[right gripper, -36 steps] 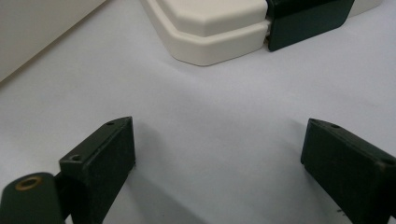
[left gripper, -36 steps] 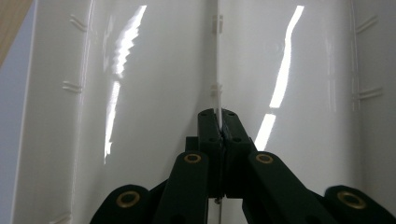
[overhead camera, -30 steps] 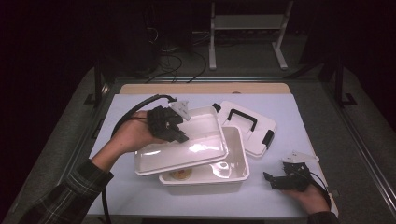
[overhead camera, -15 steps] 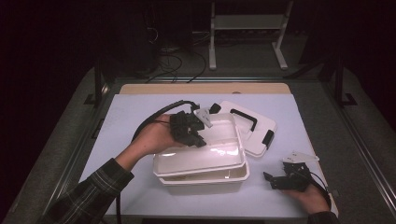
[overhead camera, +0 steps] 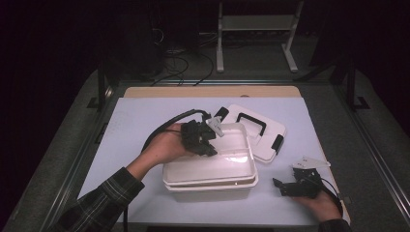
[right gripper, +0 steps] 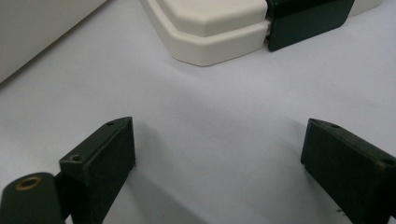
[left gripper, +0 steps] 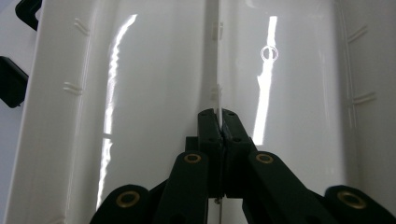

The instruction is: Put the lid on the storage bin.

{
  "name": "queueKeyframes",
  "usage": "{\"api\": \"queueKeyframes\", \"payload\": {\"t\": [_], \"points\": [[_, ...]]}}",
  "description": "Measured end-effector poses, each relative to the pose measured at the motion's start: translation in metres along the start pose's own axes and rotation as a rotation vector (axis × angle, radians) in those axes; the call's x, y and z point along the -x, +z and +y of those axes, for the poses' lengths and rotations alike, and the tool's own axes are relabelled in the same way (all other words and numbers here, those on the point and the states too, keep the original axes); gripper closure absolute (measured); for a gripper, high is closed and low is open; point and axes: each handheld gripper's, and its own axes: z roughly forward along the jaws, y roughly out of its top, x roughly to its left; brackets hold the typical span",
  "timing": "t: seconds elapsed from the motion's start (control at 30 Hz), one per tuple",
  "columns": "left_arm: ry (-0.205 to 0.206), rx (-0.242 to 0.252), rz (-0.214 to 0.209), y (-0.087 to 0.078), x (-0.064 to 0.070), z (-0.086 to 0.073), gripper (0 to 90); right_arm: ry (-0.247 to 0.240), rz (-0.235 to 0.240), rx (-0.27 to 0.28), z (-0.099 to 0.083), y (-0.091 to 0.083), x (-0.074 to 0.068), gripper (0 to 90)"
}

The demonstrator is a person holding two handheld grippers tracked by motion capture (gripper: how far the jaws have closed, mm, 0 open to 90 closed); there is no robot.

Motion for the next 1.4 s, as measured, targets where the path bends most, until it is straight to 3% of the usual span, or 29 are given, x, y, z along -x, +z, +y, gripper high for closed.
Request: {"api": "queueKeyframes", "payload": {"t": [0.47, 0.83, 1.07, 1.23, 1.4], "points": [[-0.005, -0.003, -0.031, 0.015, 0.001, -0.001, 88.5, 0.0, 0.0, 0.0, 0.0, 0.0, 0.0, 9.4], [-0.002, -0.012, -0.015, 0.021, 0.004, -0.004, 87.2, 0.0, 0.0, 0.0, 0.0, 0.0, 0.0, 9.3], [-0.022, 0.028, -0.013, 0.007, 0.004, -0.008, 67.0, 0.0, -0.001, 0.0, 0.0, 0.0, 0.0, 9.3], [-0.068, 0.051, -0.02, -0.007, 0.002, -0.016, 48.6, -0.007, -0.007, -0.005, 0.001, 0.0, -0.001, 9.3], [-0.091, 0.053, -0.005, -0.019, 0.001, -0.031, 39.9, -0.008, -0.008, -0.003, 0.0, 0.0, -0.001, 9.3]]}}
